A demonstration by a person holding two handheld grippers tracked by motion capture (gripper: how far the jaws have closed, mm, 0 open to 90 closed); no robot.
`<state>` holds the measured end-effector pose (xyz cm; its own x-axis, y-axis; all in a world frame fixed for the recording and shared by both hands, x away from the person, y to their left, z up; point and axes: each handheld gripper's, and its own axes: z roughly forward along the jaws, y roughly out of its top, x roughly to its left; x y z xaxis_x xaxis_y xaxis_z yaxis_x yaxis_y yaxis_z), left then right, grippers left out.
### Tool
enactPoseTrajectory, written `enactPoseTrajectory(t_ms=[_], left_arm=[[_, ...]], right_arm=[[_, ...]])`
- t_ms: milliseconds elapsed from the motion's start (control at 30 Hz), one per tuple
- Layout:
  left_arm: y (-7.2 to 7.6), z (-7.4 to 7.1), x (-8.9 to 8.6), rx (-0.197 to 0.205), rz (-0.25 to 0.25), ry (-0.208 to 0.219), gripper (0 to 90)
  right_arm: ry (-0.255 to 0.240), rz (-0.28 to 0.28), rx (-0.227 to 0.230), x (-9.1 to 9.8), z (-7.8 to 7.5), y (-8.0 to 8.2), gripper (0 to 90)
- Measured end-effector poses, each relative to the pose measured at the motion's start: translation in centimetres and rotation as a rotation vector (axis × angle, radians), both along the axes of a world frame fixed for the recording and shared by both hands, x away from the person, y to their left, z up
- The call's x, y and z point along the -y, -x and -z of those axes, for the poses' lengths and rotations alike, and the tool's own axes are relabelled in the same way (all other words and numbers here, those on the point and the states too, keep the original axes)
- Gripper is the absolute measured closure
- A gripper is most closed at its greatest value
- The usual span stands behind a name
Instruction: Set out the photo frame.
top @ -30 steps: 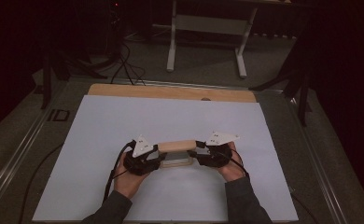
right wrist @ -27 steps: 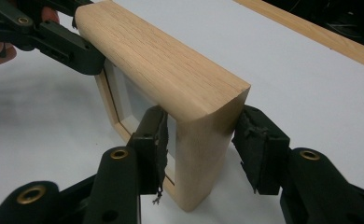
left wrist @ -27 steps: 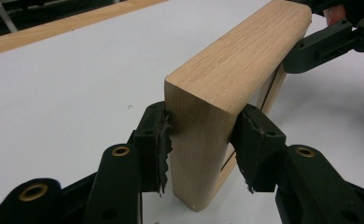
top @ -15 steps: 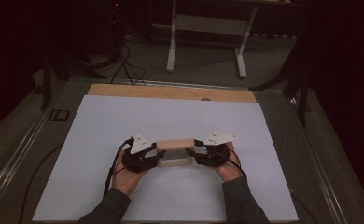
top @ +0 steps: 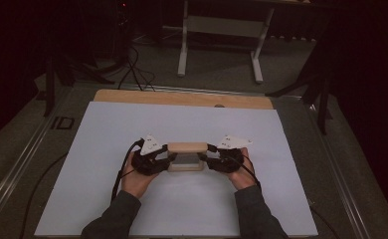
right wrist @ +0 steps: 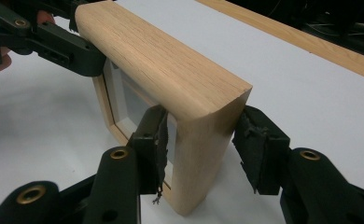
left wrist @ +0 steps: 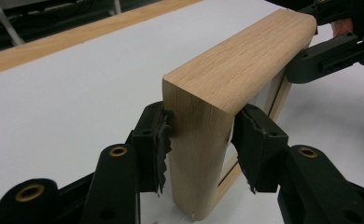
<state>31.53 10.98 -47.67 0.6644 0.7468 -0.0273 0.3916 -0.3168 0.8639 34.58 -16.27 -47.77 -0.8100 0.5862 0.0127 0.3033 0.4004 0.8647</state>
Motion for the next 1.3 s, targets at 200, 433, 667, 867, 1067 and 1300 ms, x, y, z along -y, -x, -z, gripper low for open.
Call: enactPoseTrajectory(t_ms=[200,433,667,867,1067,1300], left_arm=[[-1.2,0.0,-0.1,0.002,0.010,0.005,55.1],[-2.2,0.2,-0.4,-0.002,0.008,0.008,54.1],[-2.7,0.4,-0.7,-0.009,-0.003,0.011,53.6],[-3.2,0.7,-1.0,-0.022,-0.014,0.041,53.2],[-3.6,0.7,-0.9,-0.024,-0.024,0.046,53.0],[-4.1,0.8,-0.9,-0.034,-0.034,0.062,52.5]], right_arm=[[0.000,0.025,-0.002,-0.2,0.0,-0.6,54.5],[0.031,0.045,-0.002,-0.7,-0.3,-1.4,54.4],[0.036,0.052,-0.009,-1.2,-0.3,-1.9,54.4],[0.036,0.062,-0.014,-1.6,-0.2,-2.2,54.5],[0.035,0.067,-0.020,-1.7,-0.3,-2.7,54.3],[0.016,0.073,-0.035,-1.6,-0.1,-3.2,54.3]])
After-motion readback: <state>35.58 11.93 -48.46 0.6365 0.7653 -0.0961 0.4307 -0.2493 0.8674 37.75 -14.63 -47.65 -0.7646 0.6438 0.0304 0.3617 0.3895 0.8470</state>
